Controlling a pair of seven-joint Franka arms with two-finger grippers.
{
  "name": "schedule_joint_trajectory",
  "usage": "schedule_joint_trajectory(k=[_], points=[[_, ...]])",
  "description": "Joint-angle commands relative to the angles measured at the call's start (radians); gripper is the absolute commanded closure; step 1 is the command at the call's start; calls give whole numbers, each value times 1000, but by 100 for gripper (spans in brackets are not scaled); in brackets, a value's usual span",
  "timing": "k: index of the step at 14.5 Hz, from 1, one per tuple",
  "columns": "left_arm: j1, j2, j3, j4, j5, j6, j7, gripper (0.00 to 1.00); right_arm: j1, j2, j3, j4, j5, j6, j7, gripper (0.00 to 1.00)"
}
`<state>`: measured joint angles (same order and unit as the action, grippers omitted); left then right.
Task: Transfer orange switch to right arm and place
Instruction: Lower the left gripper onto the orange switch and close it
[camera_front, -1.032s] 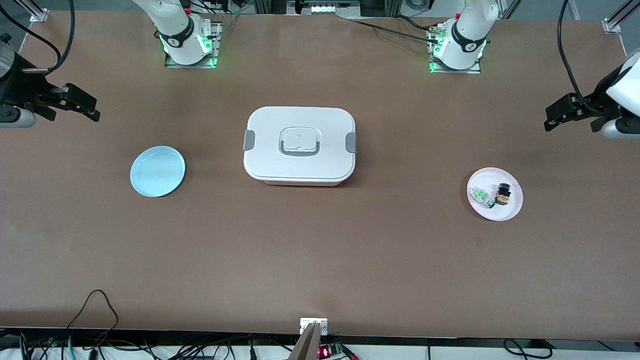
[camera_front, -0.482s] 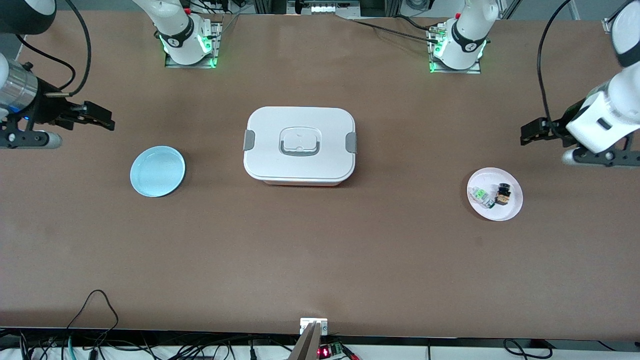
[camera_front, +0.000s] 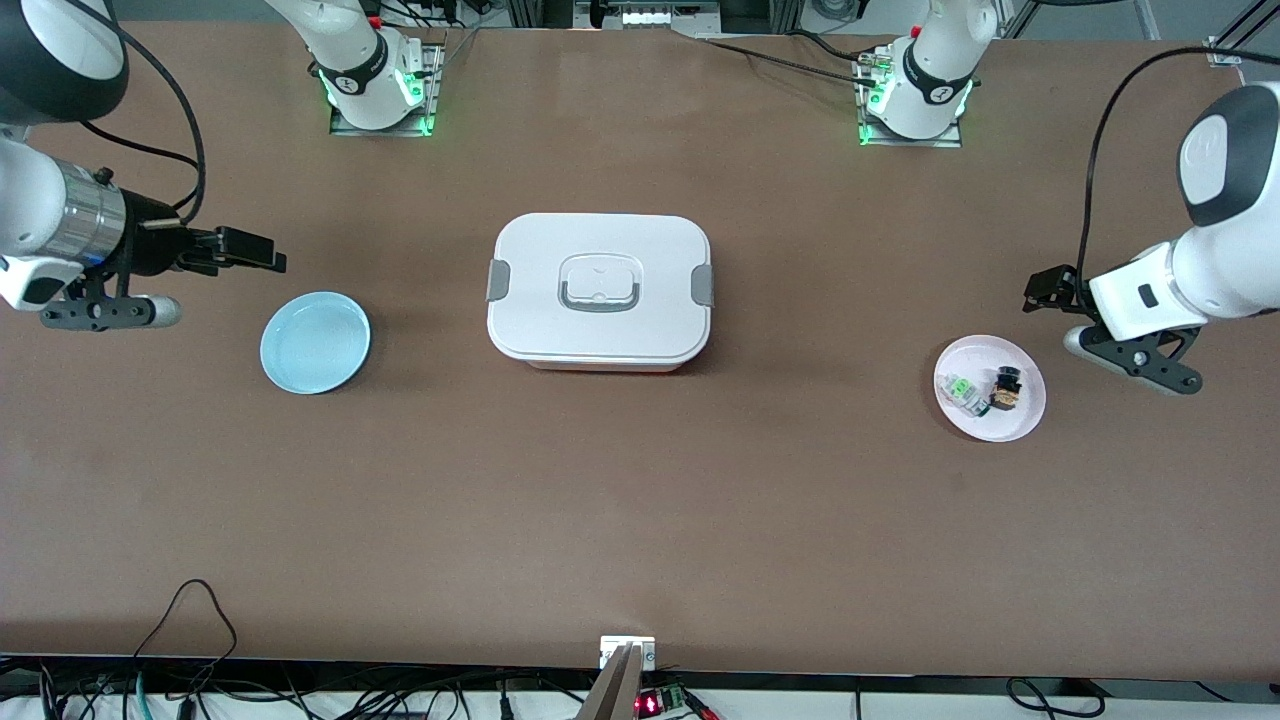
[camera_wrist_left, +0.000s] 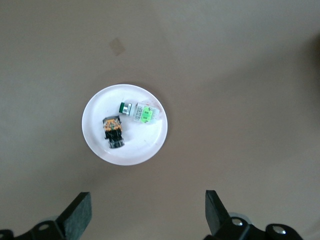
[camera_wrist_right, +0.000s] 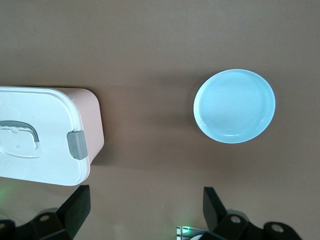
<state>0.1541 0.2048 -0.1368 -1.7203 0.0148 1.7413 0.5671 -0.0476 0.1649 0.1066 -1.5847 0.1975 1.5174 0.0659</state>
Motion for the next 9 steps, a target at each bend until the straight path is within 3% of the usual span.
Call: schedule_joint_trajectory(k=[1, 9], points=[[30, 11, -1, -82, -10, 91, 321, 0, -3, 19, 4, -8, 23, -11, -35, 0], [61, 108, 2, -266, -4, 423, 1057, 0, -6, 41, 2, 5, 65, 46, -40, 0]])
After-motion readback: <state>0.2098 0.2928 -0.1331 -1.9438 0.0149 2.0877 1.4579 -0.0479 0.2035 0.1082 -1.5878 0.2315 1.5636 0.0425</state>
